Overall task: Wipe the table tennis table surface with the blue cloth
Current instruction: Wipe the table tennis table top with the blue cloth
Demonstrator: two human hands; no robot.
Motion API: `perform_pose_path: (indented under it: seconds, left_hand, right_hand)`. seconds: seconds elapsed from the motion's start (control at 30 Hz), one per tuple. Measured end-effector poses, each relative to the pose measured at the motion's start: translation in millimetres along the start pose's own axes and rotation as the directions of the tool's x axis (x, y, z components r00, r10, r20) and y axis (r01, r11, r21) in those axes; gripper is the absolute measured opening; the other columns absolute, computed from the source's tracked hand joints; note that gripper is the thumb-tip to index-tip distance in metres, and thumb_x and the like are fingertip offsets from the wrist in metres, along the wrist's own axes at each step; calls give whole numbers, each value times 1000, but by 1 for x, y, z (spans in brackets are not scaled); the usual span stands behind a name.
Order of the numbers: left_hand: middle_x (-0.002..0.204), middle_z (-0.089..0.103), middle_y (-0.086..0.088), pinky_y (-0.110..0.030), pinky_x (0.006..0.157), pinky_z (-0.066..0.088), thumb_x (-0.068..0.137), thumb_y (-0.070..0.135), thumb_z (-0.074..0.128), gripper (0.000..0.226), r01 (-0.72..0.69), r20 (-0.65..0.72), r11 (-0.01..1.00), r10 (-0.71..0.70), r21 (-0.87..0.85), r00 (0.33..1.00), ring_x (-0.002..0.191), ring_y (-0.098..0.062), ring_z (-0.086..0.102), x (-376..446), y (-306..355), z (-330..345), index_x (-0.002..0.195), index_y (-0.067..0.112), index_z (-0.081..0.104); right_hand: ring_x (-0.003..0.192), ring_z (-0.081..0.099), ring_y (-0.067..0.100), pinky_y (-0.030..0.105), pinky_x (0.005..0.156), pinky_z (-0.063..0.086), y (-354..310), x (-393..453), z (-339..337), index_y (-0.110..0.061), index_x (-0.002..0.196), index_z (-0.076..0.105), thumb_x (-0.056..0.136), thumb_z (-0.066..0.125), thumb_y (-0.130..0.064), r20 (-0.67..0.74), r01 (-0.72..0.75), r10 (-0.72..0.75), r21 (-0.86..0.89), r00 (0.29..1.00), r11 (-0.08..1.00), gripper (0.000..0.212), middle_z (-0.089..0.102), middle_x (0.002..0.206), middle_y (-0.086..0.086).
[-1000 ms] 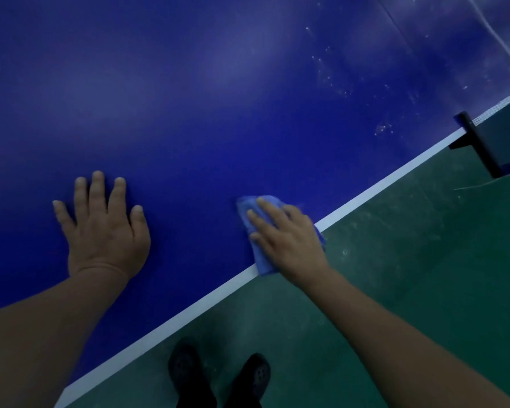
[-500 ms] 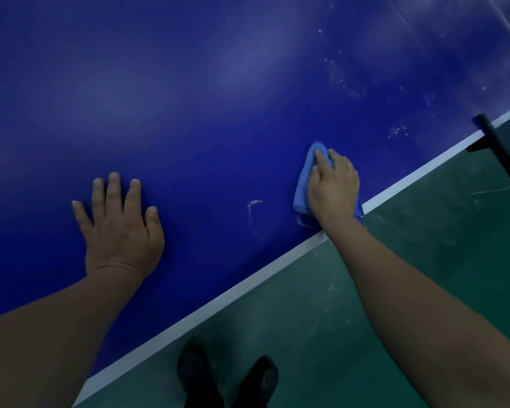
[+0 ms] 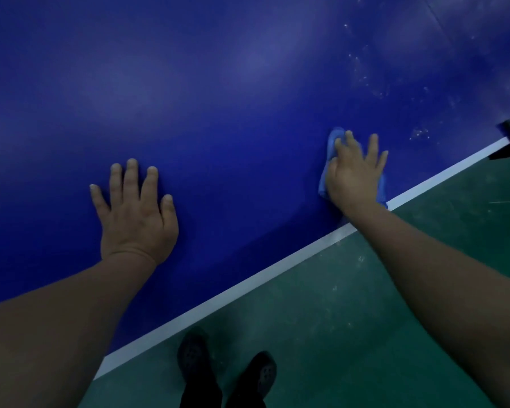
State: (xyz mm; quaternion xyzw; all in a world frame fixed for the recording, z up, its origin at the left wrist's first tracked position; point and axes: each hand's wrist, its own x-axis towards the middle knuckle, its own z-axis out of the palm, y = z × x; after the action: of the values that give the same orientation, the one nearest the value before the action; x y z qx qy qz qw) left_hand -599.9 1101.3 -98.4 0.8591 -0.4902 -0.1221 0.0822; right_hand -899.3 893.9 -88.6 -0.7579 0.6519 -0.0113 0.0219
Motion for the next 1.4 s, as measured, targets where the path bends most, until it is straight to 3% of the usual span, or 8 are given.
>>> perform_pose_path:
  seconds: [0.1,0.27,0.43,0.57,0.7,0.83,1.07,1.4]
  left_hand:
    - [166,11,-10,-57,121,-6,96,49,15,70,-2,0,1000,2,-8,1000,154,-27,-2,0,-2,0,156,15,26]
    - [166,12,-10,-58,121,-5,96,49,16,69,2,-1,1000,-2,-7,1000,154,-27,-2,0,-1,1,155,15,27]
    - [166,12,-11,-58,121,-6,96,48,17,69,0,4,1000,0,2,1000,154,-28,-1,0,1,0,155,14,27]
    - [167,10,-10,-58,121,-6,98,47,16,66,5,8,1000,-6,18,1000,154,-28,-3,-1,2,0,156,16,24]
    - [167,8,-9,-58,121,-6,102,44,19,62,8,13,1000,-8,13,1000,154,-27,-5,0,1,0,157,16,23]
    - [167,8,-9,-57,121,-7,100,46,16,64,8,18,1000,-8,19,1000,154,-27,-4,0,1,0,157,17,22]
    - [167,7,-7,-55,121,-10,96,49,17,69,12,69,1000,-12,-2,998,154,-24,-6,-2,1,-5,157,17,23]
    - [139,50,-17,-61,116,23,91,42,32,58,125,-171,987,-142,-104,975,134,-37,41,69,66,-12,127,5,58]
  right_hand:
    - [144,27,42,57,115,24,-50,-41,6,-11,147,44,92,32,-21,-63,-14,22,126,998,992,57,35,158,7]
    - [137,41,36,49,111,29,-80,-156,13,-19,138,55,93,49,-27,-18,703,-708,141,706,697,46,47,151,2]
    - [134,39,40,55,106,36,32,-40,5,-19,136,52,92,34,-33,-63,92,-89,41,994,995,50,41,155,3]
    - [146,22,35,54,116,20,20,-20,-5,-21,148,42,97,35,-30,-39,-249,255,123,966,961,52,26,162,-3]
    - [139,35,38,53,107,33,-70,-74,16,-23,142,52,93,35,-35,-65,232,-226,106,972,967,53,41,155,-1]
    - [141,34,34,47,109,27,-80,-104,12,-25,146,49,99,40,-38,27,731,-735,84,678,677,50,41,155,-1]
    - [136,41,41,56,101,40,-30,1,7,-21,147,48,101,36,-42,106,639,-641,55,760,767,52,42,154,3]
    - [142,32,34,53,111,30,-50,143,-1,-23,149,40,101,33,-39,86,856,-857,59,508,514,51,38,156,1]
